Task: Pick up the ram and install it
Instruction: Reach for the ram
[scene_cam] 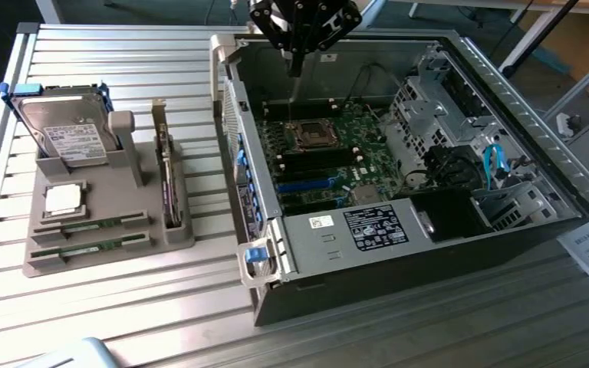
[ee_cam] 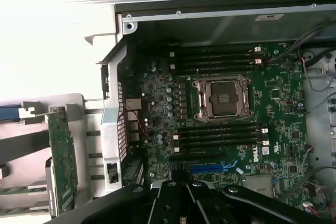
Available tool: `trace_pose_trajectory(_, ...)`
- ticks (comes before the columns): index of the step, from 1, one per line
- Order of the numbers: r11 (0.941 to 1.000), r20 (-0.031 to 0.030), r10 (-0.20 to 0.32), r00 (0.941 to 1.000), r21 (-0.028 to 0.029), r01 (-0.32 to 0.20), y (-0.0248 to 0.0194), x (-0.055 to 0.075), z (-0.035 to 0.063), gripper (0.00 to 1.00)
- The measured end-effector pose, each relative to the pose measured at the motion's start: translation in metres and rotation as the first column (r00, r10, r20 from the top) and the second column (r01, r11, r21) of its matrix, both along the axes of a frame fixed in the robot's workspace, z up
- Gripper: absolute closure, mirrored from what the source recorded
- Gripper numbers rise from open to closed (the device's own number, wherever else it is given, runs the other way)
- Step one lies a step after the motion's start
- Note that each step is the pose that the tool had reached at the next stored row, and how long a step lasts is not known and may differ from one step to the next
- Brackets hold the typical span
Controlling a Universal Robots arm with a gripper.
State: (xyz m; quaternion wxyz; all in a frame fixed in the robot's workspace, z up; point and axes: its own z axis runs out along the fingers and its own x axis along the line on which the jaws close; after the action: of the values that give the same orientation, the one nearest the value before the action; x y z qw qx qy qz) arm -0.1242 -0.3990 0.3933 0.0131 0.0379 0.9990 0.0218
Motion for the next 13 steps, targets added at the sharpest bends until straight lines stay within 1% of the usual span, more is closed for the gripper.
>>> trace_pose_trajectory(2,1.0000,-0.0002,0.000,1.0000,-0.0002,0.000,0.0000,-0.003,0.0001,0.89)
trace_pose_trajectory(6,1.0000,-0.0001,0.000,1.0000,-0.0001,0.000,0.0000,-0.019,0.0001,0.89)
trace_pose_trajectory(13,1.0000,0.0000,0.000,1.0000,0.0000,0.000,0.0000,-0.043,0.0000,0.89)
